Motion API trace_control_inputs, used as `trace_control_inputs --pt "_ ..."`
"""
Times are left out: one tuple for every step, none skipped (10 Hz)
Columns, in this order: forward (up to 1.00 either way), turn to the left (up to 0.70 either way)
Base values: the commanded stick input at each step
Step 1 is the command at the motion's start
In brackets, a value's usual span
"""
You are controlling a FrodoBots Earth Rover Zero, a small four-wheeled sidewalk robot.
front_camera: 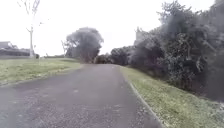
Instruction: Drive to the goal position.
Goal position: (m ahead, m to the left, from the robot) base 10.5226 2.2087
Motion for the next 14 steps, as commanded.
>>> trace_control_inputs --pt "0.00 0.00" --pt "0.00 0.00" --pt "0.00 0.00" --pt "0.00 0.00" --pt "0.00 0.00" --pt "0.00 0.00" --pt "0.00 0.00" --pt "0.00 0.00" --pt "0.00 0.04" --pt "0.00 0.29" --pt "0.00 0.00" --pt "0.00 0.00" --pt "0.00 0.00" --pt "0.00 0.00"
